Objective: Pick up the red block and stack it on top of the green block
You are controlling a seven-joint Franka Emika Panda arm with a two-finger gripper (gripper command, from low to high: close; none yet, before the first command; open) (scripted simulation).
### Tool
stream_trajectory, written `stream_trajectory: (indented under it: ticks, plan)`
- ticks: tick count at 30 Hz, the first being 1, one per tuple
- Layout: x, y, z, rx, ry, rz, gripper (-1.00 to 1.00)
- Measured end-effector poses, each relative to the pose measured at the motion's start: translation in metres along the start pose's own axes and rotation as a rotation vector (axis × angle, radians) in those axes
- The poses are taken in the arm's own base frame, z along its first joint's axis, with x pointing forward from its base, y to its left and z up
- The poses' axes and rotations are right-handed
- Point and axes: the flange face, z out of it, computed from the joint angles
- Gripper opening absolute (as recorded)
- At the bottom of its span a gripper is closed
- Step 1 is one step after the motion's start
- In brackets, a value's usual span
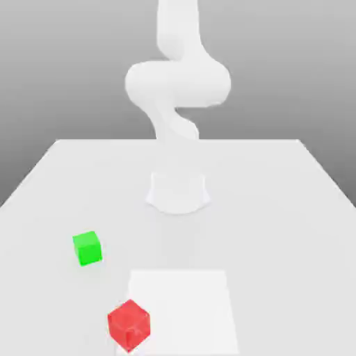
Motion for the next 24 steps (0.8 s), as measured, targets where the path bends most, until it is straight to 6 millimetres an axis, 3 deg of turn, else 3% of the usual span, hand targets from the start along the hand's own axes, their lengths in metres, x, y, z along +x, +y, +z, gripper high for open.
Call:
stream_trajectory:
  ticks: [6,13,20,24]
  plan:
    - [-0.002,0.025,0.123,-0.181,-0.065,0.146,0.00]
    - [-0.023,0.086,0.250,-0.375,-0.144,0.319,0.00]
    - [-0.064,0.170,0.350,-0.558,-0.229,0.510,0.00]
    - [-0.102,0.217,0.395,-0.654,-0.286,0.611,0.00]
